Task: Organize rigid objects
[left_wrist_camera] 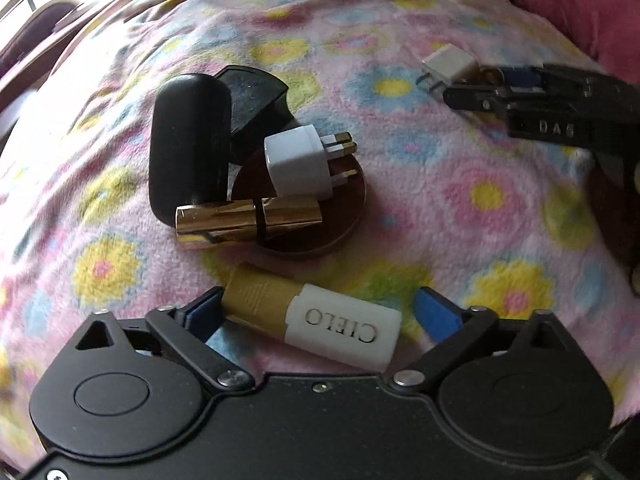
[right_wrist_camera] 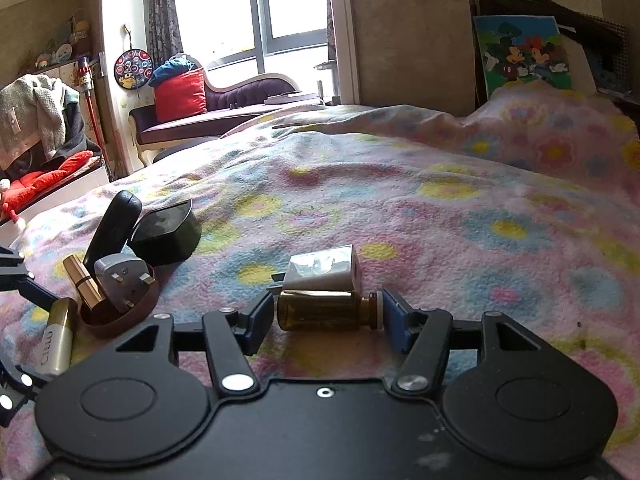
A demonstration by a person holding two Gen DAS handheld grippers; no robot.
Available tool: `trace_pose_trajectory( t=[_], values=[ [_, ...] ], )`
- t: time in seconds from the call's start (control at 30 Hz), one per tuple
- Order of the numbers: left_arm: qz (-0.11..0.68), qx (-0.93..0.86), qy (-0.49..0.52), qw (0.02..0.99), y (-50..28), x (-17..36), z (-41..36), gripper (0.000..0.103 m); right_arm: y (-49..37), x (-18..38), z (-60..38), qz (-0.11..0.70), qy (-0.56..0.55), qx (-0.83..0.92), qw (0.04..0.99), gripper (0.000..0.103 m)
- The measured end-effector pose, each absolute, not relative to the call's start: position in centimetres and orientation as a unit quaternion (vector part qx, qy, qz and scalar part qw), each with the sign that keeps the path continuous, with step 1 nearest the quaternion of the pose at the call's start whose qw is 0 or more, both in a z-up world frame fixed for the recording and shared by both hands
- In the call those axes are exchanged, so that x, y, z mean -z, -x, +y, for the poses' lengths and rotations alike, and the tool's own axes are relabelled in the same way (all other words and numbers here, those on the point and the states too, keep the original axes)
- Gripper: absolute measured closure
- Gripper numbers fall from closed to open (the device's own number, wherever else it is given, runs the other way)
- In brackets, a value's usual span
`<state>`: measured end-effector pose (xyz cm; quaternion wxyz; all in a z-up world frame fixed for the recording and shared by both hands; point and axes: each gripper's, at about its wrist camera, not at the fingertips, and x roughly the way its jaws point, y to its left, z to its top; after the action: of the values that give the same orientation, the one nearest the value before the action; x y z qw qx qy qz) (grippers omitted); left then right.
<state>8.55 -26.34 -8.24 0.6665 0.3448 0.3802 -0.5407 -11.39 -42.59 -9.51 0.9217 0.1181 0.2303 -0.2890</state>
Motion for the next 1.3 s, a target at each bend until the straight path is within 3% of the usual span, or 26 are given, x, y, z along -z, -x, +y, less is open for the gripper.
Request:
trace_pose_trajectory(
  t=[0.07,0.17,0.23,0.57,0.93,1.3],
  values=[
    [0.391,0.528,-0.325,0.681,-8.2,8.0,-26.1,0.019,11.4,9.5,-42.6,0.230,-0.118,0.289,0.922,0.043],
    [0.409,0.490,-0.305,0.707,-7.6,7.7,-25.5,0.019,11.3,9.6,-42.5,0.231,-0.116,0.290,0.922,0.044],
    [0.420,0.463,-0.292,0.724,-7.2,7.6,-25.3,0.019,11.4,9.6,-42.6,0.228,-0.118,0.295,0.921,0.050],
    [0.494,0.357,-0.227,0.759,-6.2,5.6,-23.9,0.020,11.6,9.5,-43.0,0.224,-0.132,0.291,0.921,0.050],
    [0.489,0.254,-0.156,0.820,-4.3,-1.5,-16.1,0.020,11.3,8.9,-43.2,0.242,-0.135,0.291,0.916,0.050],
    [0.476,0.161,-0.091,0.860,-2.9,-3.2,-5.9,0.020,12.7,5.6,-40.7,0.297,-0.188,0.259,0.900,0.051]
  ],
)
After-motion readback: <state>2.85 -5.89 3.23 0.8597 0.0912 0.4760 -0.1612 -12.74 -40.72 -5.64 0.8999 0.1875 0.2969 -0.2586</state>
